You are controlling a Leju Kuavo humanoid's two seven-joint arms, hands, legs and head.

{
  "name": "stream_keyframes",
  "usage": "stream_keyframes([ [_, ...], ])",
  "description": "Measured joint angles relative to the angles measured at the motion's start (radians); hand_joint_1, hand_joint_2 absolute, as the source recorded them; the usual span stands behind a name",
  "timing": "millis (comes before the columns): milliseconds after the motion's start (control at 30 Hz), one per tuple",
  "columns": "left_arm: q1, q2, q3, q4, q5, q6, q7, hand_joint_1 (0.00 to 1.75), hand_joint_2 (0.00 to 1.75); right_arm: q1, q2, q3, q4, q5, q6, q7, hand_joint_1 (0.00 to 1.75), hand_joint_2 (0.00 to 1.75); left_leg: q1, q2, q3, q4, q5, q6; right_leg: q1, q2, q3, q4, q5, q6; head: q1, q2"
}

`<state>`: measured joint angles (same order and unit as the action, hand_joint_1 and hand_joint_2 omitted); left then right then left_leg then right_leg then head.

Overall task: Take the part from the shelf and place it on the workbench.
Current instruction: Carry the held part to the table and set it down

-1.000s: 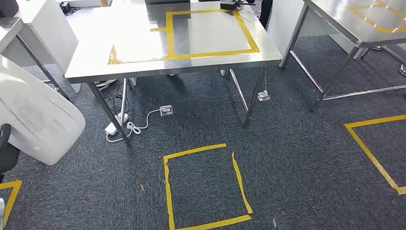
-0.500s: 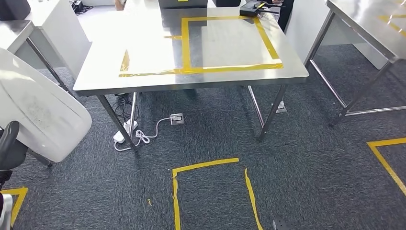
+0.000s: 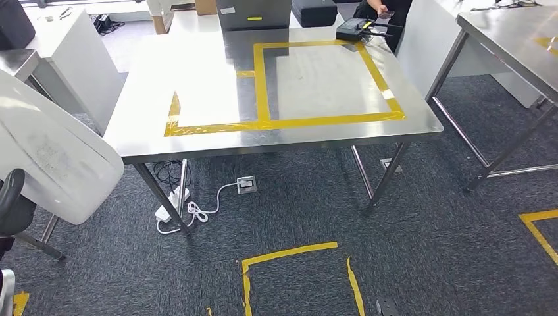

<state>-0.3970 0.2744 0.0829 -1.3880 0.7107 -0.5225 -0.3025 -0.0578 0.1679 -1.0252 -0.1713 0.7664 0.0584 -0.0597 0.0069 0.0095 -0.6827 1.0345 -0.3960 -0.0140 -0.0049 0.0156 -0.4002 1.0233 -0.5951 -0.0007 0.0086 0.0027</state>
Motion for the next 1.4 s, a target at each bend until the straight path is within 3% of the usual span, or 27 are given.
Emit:
stream_keyframes([
  [33, -0.001, 0.000, 0.000, -0.001, 0.000, 0.000, -0.001, 1.75, 1.75, -0.002, -0.001, 0.000, 0.000, 0.000, 0.000, 0.000, 0.00, 0.00, 0.002, -0.002, 0.015, -0.002, -0.002, 0.009, 0.000, -0.001, -0.007, 0.036, 0.017, 0.005, 0.002, 0.000],
  [100, -0.003, -0.001, 0.000, -0.002, 0.000, 0.000, -0.001, 1.75, 1.75, -0.006, -0.001, 0.000, 0.000, 0.000, 0.000, 0.000, 0.00, 0.00, 0.003, -0.003, 0.046, -0.005, -0.012, 0.025, -0.001, -0.004, -0.076, 0.154, 0.036, 0.012, 0.006, 0.000],
  [133, -0.003, -0.001, 0.000, -0.002, -0.001, 0.000, -0.001, 1.75, 1.75, -0.007, -0.001, 0.000, 0.000, 0.001, 0.000, 0.000, 0.00, 0.00, 0.002, -0.003, 0.058, -0.006, -0.022, 0.030, -0.002, -0.004, -0.125, 0.215, 0.020, 0.015, 0.008, 0.000],
  [167, -0.003, -0.002, 0.000, -0.002, -0.003, 0.000, -0.001, 1.75, 1.75, -0.006, 0.000, 0.000, 0.000, 0.001, 0.000, 0.001, 0.00, 0.00, 0.002, -0.004, 0.069, -0.007, -0.031, 0.033, -0.002, -0.005, -0.172, 0.259, -0.017, 0.017, 0.009, 0.000],
  [233, 0.000, -0.004, 0.000, -0.002, -0.004, -0.001, -0.003, 1.75, 1.75, -0.003, 0.000, 0.000, 0.000, 0.002, 0.000, 0.005, 0.00, 0.00, 0.001, -0.007, 0.093, -0.008, -0.050, 0.034, -0.002, -0.005, -0.238, 0.277, -0.106, 0.018, 0.013, 0.000],
  [267, 0.001, -0.005, 0.000, -0.003, -0.002, -0.001, -0.004, 1.75, 1.75, -0.001, 0.000, 0.000, 0.000, 0.002, 0.000, 0.007, 0.00, 0.00, 0.000, -0.009, 0.106, -0.008, -0.059, 0.033, -0.001, -0.005, -0.253, 0.252, -0.127, 0.015, 0.015, 0.000],
  [300, 0.002, -0.008, 0.000, -0.004, 0.001, -0.002, -0.006, 1.75, 1.75, 0.000, 0.000, 0.000, 0.000, 0.003, 0.000, 0.009, 0.00, 0.00, 0.000, -0.010, 0.118, -0.008, -0.070, 0.032, 0.001, -0.006, -0.258, 0.207, -0.111, 0.011, 0.017, 0.000],
  [400, 0.004, -0.017, 0.000, -0.006, 0.006, -0.002, -0.007, 1.75, 1.75, 0.001, -0.001, 0.000, 0.000, 0.004, 0.000, 0.011, 0.00, 0.00, -0.005, -0.013, 0.144, -0.010, -0.098, 0.023, 0.012, -0.005, -0.241, 0.045, 0.064, -0.010, 0.021, 0.000],
  [433, 0.004, -0.020, 0.000, -0.007, 0.007, -0.002, -0.007, 1.75, 1.75, 0.001, -0.001, -0.001, 0.000, 0.004, 0.000, 0.012, 0.00, 0.00, -0.006, -0.015, 0.149, -0.011, -0.104, 0.017, 0.014, -0.004, -0.235, 0.018, 0.100, -0.015, 0.021, 0.000],
  [533, 0.006, -0.022, -0.001, -0.012, 0.008, -0.002, -0.008, 1.75, 1.75, 0.001, -0.002, -0.001, 0.000, 0.004, 0.000, 0.013, 0.00, 0.00, -0.009, -0.019, 0.159, 0.006, -0.106, -0.003, 0.007, -0.001, -0.213, -0.003, 0.140, -0.024, 0.021, 0.000],
  [600, 0.005, -0.022, -0.001, -0.013, 0.009, -0.002, -0.010, 1.75, 1.75, 0.001, -0.002, -0.001, 0.000, 0.005, 0.000, 0.014, 0.00, 0.00, -0.008, -0.018, 0.142, 0.055, -0.131, -0.015, 0.001, -0.003, -0.198, -0.010, 0.162, -0.032, 0.016, 0.000],
  [733, 0.011, -0.024, -0.001, -0.011, 0.008, -0.002, -0.010, 1.75, 1.75, 0.000, -0.002, -0.001, 0.000, 0.006, 0.000, 0.019, 0.00, 0.00, -0.001, -0.016, 0.023, 0.251, -0.226, -0.030, 0.000, -0.003, -0.198, -0.009, 0.156, -0.039, 0.009, 0.000],
  [833, 0.013, -0.024, -0.001, -0.010, 0.008, -0.002, -0.010, 1.75, 1.75, 0.000, -0.002, -0.001, 0.000, 0.006, 0.000, 0.021, 0.00, 0.00, 0.000, -0.016, 0.006, 0.275, -0.235, -0.031, 0.000, -0.003, -0.198, -0.009, 0.155, -0.039, 0.009, 0.000],
  [900, 0.014, -0.024, -0.002, -0.009, 0.008, -0.002, -0.009, 1.75, 1.75, 0.001, -0.002, -0.001, 0.000, 0.006, 0.000, 0.022, 0.00, 0.00, 0.002, -0.016, 0.004, 0.262, -0.220, -0.031, 0.000, -0.002, -0.197, -0.008, 0.153, -0.038, 0.009, 0.000],
  [1033, 0.014, -0.025, -0.003, -0.006, 0.008, -0.002, -0.009, 1.75, 1.75, 0.000, -0.001, -0.002, 0.000, 0.004, 0.000, 0.024, 0.00, 0.00, 0.000, -0.014, 0.090, 0.011, -0.085, -0.015, -0.001, 0.001, -0.195, 0.003, 0.136, -0.016, 0.006, 0.000],
  [1067, 0.013, -0.025, -0.003, -0.004, 0.008, -0.002, -0.010, 1.75, 1.75, 0.000, -0.001, -0.002, 0.000, 0.002, 0.001, 0.026, 0.00, 0.00, -0.001, -0.014, 0.096, -0.006, -0.081, -0.011, 0.001, 0.001, -0.196, 0.004, 0.135, -0.019, 0.006, 0.000],
  [1167, 0.012, -0.025, -0.003, -0.001, 0.008, -0.002, -0.013, 1.75, 1.75, 0.000, 0.000, -0.006, 0.000, -0.005, 0.005, 0.036, 0.00, 0.00, -0.001, -0.015, 0.098, -0.008, -0.068, -0.008, 0.004, 0.001, -0.193, 0.001, 0.138, -0.042, 0.007, 0.000],
  [1233, 0.012, -0.025, -0.003, 0.001, 0.008, -0.002, -0.016, 1.75, 1.75, -0.001, 0.000, -0.009, 0.000, -0.010, 0.006, 0.040, 0.00, 0.00, -0.004, -0.015, 0.099, -0.008, -0.071, -0.003, 0.003, 0.001, -0.188, -0.006, 0.139, -0.034, 0.007, 0.000],
  [1400, 0.011, -0.025, -0.003, 0.005, 0.008, -0.002, -0.019, 1.75, 1.75, -0.001, 0.000, -0.016, 0.000, -0.015, 0.011, 0.042, 0.00, 0.00, -0.009, -0.015, 0.100, -0.007, -0.076, 0.011, -0.004, 0.001, -0.181, -0.018, 0.138, -0.001, 0.007, 0.000],
])
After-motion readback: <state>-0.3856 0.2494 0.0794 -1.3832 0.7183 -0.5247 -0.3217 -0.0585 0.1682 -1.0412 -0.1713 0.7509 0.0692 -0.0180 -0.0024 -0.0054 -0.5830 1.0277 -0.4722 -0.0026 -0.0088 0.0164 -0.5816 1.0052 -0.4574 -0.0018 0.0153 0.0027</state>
